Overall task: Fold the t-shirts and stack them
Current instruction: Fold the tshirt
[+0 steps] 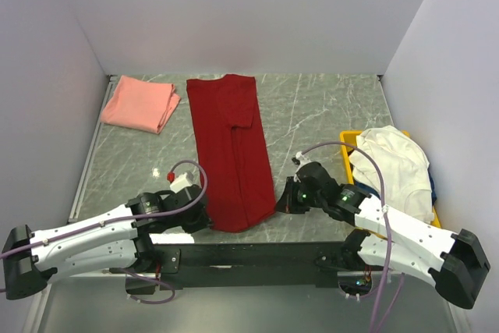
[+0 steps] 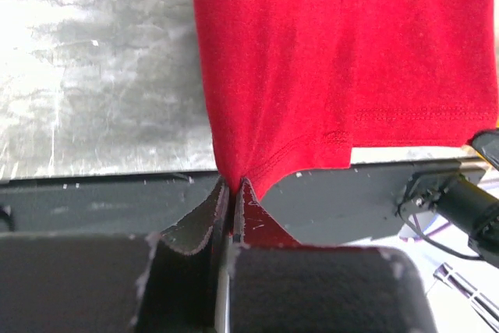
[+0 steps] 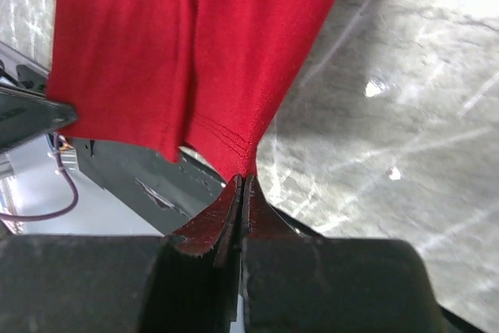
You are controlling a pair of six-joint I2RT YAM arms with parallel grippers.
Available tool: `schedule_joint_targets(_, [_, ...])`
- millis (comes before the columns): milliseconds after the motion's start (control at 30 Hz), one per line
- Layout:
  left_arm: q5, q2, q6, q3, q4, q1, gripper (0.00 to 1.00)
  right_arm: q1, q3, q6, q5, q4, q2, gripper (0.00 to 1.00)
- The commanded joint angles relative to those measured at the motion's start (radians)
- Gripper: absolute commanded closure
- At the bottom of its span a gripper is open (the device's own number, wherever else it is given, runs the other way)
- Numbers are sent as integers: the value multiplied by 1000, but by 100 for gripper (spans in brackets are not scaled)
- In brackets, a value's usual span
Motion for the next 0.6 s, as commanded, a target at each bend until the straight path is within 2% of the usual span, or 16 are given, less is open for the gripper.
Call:
schedule_joint_targets(0, [24,-21,40,84,-108,-7,99,-5,64,-41,31,-106,-46,100])
schedule_joint_targets(233, [30,-55,53,145,-174,-7,100,-5,133,-73,66,-229,-93,100])
schedule_joint_targets(567, [136,-81,55,17,-76,-7,100,-5,47,-69,26,-198,-110,100])
